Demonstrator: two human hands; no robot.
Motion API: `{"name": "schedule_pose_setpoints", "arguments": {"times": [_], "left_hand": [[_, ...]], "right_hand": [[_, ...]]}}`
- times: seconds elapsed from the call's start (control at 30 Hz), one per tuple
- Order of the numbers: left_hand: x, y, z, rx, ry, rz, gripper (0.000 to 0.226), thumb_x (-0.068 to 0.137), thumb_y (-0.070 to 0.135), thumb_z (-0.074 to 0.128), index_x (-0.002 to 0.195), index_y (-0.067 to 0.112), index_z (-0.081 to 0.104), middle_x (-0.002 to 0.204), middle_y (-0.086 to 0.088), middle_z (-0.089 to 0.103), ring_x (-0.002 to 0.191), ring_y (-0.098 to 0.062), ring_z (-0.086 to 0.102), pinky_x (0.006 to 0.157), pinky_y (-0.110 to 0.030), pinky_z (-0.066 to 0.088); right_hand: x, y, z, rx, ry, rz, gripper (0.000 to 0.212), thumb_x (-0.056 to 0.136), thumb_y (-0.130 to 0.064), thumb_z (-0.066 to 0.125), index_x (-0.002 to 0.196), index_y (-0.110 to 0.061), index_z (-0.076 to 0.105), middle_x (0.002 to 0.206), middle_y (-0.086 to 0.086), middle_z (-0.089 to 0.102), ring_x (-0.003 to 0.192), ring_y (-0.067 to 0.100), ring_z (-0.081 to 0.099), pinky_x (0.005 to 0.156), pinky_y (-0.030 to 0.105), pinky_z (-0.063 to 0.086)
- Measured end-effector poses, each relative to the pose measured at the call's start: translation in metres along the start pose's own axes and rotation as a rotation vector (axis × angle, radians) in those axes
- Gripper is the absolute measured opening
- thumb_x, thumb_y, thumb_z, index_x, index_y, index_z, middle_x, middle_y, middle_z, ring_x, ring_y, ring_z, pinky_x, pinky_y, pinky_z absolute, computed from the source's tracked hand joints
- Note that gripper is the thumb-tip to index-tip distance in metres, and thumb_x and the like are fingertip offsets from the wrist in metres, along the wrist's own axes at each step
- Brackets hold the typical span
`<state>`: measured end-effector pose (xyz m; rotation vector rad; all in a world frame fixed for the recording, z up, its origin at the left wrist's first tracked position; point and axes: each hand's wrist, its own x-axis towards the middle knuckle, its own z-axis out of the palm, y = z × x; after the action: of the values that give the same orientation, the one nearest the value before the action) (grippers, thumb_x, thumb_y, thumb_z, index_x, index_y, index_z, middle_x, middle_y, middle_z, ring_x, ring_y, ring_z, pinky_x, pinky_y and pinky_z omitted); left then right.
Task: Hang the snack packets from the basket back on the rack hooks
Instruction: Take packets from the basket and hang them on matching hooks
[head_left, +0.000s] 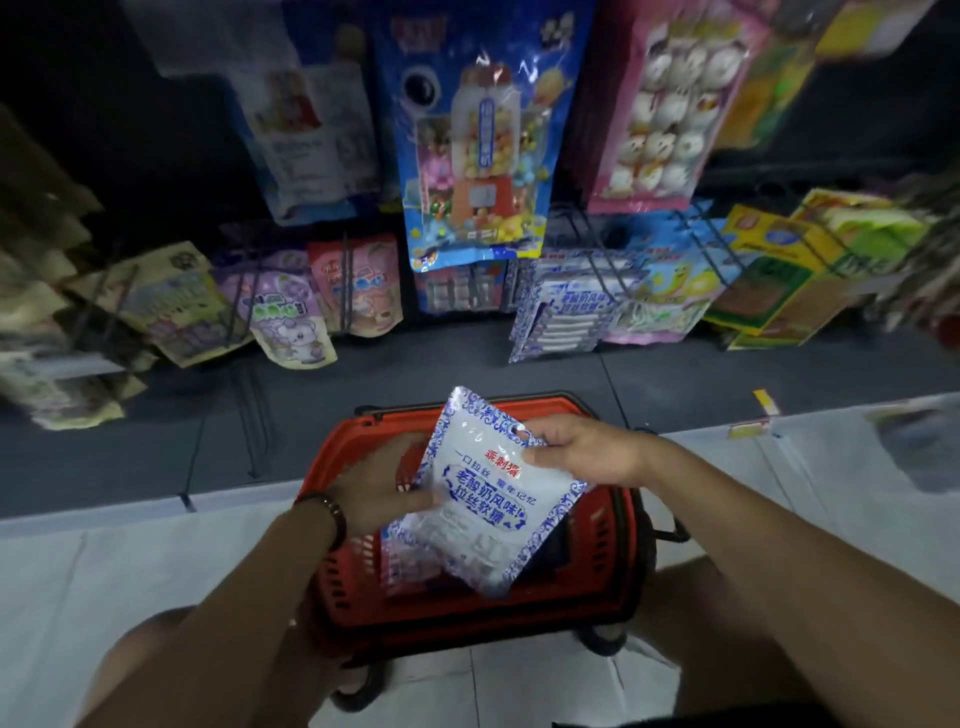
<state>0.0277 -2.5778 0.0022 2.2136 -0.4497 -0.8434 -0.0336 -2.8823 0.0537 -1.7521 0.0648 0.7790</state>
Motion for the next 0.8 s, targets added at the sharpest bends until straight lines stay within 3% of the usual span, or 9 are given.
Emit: {"name": "schedule_pose_setpoints", "arguments": {"times": [0.1, 0.23, 0.3, 0.33, 0.43, 0.53, 0.6, 0.7, 0.8], "left_hand": [[-0.028, 0.035, 0.002, -0.183, 0.03, 0.139, 0.048, 0.091, 0.034, 0.08, 0.135, 0.025, 0.062, 0.133, 0.008, 0.072, 0.124, -0.017, 0.068, 0.106, -0.052, 0.054], [-0.061, 0.066, 0.008, -0.457, 0.222, 0.198, 0.037, 0.1, 0.009, 0.069, 0.134, 0.02, 0.065, 0.129, 0.006, 0.075, 0.12, -0.016, 0.071, 0.103, -0.042, 0.058], [-0.076, 0.077, 0.011, -0.521, 0.31, 0.191, 0.038, 0.101, 0.011, 0.067, 0.135, 0.026, 0.063, 0.128, 0.012, 0.075, 0.119, -0.011, 0.071, 0.102, -0.036, 0.058], [-0.082, 0.081, 0.012, -0.539, 0.348, 0.182, 0.036, 0.101, 0.013, 0.068, 0.134, 0.028, 0.064, 0.127, 0.012, 0.075, 0.118, -0.01, 0.071, 0.102, -0.038, 0.058], [-0.094, 0.09, 0.017, -0.559, 0.396, 0.155, 0.03, 0.101, 0.017, 0.068, 0.128, 0.03, 0.068, 0.123, 0.01, 0.077, 0.115, -0.013, 0.073, 0.101, -0.042, 0.058], [-0.102, 0.103, 0.02, -0.592, 0.431, 0.136, 0.024, 0.1, 0.018, 0.07, 0.123, 0.023, 0.069, 0.119, 0.005, 0.079, 0.112, -0.017, 0.074, 0.094, -0.037, 0.06], [-0.104, 0.111, 0.022, -0.608, 0.505, 0.09, 0.04, 0.094, 0.025, 0.078, 0.129, 0.019, 0.059, 0.127, 0.0, 0.074, 0.11, -0.015, 0.073, 0.088, -0.032, 0.06], [-0.111, 0.122, 0.031, -0.409, 0.7, 0.046, 0.075, 0.081, 0.041, 0.088, 0.141, 0.027, 0.045, 0.138, 0.006, 0.053, 0.12, -0.016, 0.06, 0.098, -0.037, 0.056], [-0.124, 0.14, 0.054, -0.246, 0.718, 0.174, 0.07, 0.072, 0.045, 0.089, 0.13, 0.037, 0.051, 0.129, 0.015, 0.048, 0.12, -0.01, 0.054, 0.105, -0.034, 0.049]], "right_hand": [[-0.034, -0.041, -0.003, -0.037, 0.007, -0.085, 0.031, 0.11, -0.015, 0.054, 0.139, -0.011, 0.065, 0.134, 0.005, 0.074, 0.124, 0.022, 0.07, 0.101, 0.033, 0.058], [-0.059, -0.058, 0.0, 0.045, 0.361, -0.246, 0.019, 0.098, -0.031, 0.075, 0.115, -0.021, 0.076, 0.114, -0.002, 0.078, 0.107, 0.016, 0.073, 0.097, 0.046, 0.056], [-0.068, -0.055, 0.004, 0.259, 0.484, -0.233, 0.049, 0.088, -0.037, 0.086, 0.129, -0.018, 0.069, 0.118, 0.015, 0.076, 0.101, 0.021, 0.075, 0.091, 0.053, 0.06], [-0.072, -0.052, 0.009, 0.323, 0.476, -0.222, 0.052, 0.089, -0.034, 0.085, 0.132, -0.013, 0.066, 0.115, 0.02, 0.075, 0.09, 0.016, 0.076, 0.081, 0.045, 0.063], [-0.087, -0.048, 0.031, 0.278, 0.378, -0.2, 0.024, 0.1, -0.015, 0.072, 0.123, -0.009, 0.071, 0.096, 0.0, 0.081, 0.067, 0.002, 0.072, 0.057, 0.019, 0.055], [-0.091, -0.04, 0.045, 0.28, 0.434, -0.242, 0.026, 0.1, -0.014, 0.071, 0.125, -0.008, 0.073, 0.115, 0.003, 0.081, 0.093, 0.011, 0.079, 0.066, 0.016, 0.057], [-0.093, -0.039, 0.046, 0.29, 0.496, -0.286, 0.025, 0.098, -0.013, 0.073, 0.122, -0.006, 0.074, 0.115, 0.005, 0.081, 0.104, 0.022, 0.079, 0.081, 0.03, 0.064], [-0.1, -0.044, 0.051, 0.268, 0.589, -0.334, 0.024, 0.095, -0.011, 0.077, 0.119, -0.009, 0.075, 0.112, 0.0, 0.082, 0.103, 0.022, 0.079, 0.092, 0.041, 0.063], [-0.101, -0.052, 0.06, 0.244, 0.665, -0.357, 0.027, 0.093, -0.008, 0.079, 0.119, -0.014, 0.075, 0.11, -0.003, 0.082, 0.102, 0.018, 0.079, 0.095, 0.044, 0.063]]}}
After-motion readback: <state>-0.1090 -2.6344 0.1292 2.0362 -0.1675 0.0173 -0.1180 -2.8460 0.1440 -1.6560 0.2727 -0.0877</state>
